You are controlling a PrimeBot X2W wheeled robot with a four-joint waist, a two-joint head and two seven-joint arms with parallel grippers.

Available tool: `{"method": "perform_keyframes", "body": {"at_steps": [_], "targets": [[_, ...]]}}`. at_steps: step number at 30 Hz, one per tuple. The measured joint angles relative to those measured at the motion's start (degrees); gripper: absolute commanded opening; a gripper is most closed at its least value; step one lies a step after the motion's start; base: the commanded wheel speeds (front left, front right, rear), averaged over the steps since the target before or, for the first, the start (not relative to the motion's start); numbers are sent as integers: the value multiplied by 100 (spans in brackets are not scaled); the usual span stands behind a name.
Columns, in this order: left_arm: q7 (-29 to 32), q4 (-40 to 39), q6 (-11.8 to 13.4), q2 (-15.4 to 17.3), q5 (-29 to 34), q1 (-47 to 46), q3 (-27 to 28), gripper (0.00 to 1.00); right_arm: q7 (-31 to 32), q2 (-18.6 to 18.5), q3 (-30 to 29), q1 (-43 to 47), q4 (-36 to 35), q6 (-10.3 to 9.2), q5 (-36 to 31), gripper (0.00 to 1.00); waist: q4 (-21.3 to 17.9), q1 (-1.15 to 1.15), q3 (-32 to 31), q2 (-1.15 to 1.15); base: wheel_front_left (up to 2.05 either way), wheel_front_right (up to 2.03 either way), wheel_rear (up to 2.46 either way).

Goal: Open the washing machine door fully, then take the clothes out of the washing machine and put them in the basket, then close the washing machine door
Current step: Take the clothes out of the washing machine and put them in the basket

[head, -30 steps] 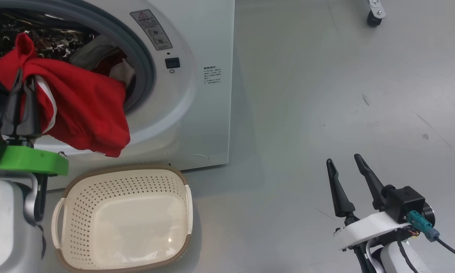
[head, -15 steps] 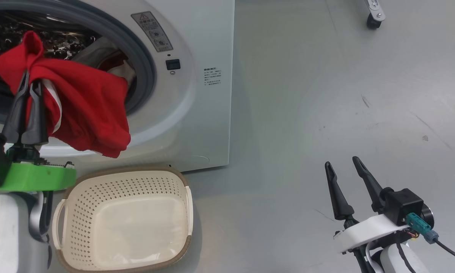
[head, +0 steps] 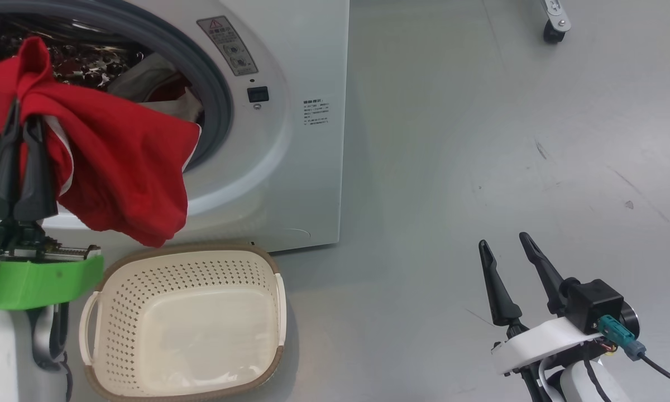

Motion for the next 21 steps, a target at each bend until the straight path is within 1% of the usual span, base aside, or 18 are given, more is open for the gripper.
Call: {"method": "perform_keyframes", "body": {"at_steps": [4,6,12,14,21], "targets": [[-1,-358,-13,-49,2,0,46,0,0,1,-10,0,-1,0,0,100,17,0,13,0,0,0,0],[-5,-353,-15,-59,2,20,40,0,0,1,-10,0,-1,0,0,100,23,0,19,0,0,0,0],[-4,146,-25,-55,26,525,-178,0,0,7,1,0,3,3,-1,100,22,0,27,0,0,0,0],[-3,359,-67,-41,34,699,-265,0,0,8,2,0,4,4,-1,100,14,0,30,0,0,0,0],[0,868,-68,105,124,982,-446,0,0,18,52,-1,-1,7,-2,100,-35,0,98,0,0,0,0]]}}
